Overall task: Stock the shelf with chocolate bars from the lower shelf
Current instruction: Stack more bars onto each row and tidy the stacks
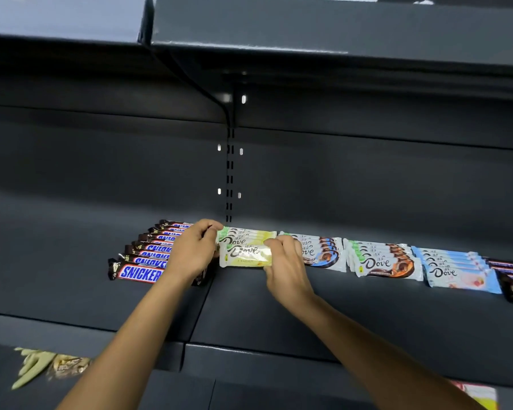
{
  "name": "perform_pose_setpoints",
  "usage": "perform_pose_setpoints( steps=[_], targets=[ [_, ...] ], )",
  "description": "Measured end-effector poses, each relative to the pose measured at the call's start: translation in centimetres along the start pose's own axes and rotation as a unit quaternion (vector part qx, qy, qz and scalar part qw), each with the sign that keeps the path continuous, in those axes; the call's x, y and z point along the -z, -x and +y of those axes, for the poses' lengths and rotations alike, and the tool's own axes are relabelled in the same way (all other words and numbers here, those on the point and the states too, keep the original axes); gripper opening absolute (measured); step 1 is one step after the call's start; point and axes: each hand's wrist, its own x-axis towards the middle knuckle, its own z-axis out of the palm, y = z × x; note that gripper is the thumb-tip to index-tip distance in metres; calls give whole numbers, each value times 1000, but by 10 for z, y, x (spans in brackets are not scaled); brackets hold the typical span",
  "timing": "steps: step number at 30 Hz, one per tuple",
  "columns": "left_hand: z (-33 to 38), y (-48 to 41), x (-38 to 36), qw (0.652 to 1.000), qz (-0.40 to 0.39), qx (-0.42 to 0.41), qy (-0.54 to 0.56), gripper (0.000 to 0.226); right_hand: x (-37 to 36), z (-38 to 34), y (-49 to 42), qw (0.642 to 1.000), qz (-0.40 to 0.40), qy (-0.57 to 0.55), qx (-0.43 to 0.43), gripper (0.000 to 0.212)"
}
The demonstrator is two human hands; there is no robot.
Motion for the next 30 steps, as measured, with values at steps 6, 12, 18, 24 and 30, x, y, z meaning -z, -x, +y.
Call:
perform_pose_setpoints(
  steps=[6, 12, 18, 24, 30],
  targets=[
    [-12, -8, 6, 999, 38, -13, 27, 26, -20, -11, -19, 999, -23, 8, -36, 59],
    [-18, -15, 13, 993, 94, -56, 43, 24, -35, -14, -24, 997, -61, 30, -40, 55],
    [-19, -17, 14, 991, 92, -81, 54, 25, -35, -11, -30, 995, -73, 15, -61, 51],
    [-26, -23, 5, 992, 68, -88, 63, 25, -34, -10, -29, 993, -79, -7, -83, 51],
    [-25, -21, -1, 991, 52, -104, 64, 26, -38, -8, -29, 995, -70, 42, -62, 41]
  ],
)
